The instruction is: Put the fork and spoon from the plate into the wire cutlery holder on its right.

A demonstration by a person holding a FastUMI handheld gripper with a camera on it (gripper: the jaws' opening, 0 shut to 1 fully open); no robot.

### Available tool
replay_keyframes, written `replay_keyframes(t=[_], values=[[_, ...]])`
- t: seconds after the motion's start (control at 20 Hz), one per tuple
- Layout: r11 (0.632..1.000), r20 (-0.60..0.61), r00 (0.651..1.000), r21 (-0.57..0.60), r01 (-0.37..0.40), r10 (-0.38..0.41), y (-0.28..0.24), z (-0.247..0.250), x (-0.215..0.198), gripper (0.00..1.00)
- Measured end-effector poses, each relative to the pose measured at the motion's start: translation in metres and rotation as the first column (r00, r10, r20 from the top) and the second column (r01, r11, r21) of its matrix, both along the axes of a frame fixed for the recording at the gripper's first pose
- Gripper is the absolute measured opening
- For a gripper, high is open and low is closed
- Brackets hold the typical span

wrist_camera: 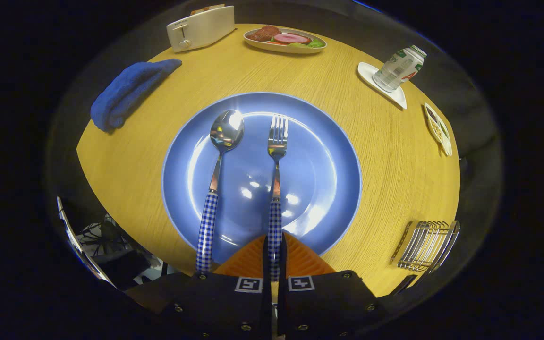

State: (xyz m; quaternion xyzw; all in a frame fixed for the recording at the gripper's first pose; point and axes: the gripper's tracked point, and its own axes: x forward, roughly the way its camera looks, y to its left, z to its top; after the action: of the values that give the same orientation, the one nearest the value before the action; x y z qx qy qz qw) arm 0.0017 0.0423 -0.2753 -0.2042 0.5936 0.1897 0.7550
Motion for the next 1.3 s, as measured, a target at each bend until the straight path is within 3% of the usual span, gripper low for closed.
replay_keyframes(t=[0.35,0.65,0.9,1.3], values=[[0.992,0.029,0.993,-0.063,-0.109,0.111,-0.027,0.034,0.013,0.05],[0.988,0.007,0.990,-0.073,-0.138,0.139,-0.064,0.070,-0.001,0.05],[0.990,0.004,0.995,-0.097,-0.098,0.099,-0.113,0.107,-0.013,0.05],[0.990,0.016,0.999,-0.139,0.032,-0.030,-0.203,0.141,-0.035,0.05]])
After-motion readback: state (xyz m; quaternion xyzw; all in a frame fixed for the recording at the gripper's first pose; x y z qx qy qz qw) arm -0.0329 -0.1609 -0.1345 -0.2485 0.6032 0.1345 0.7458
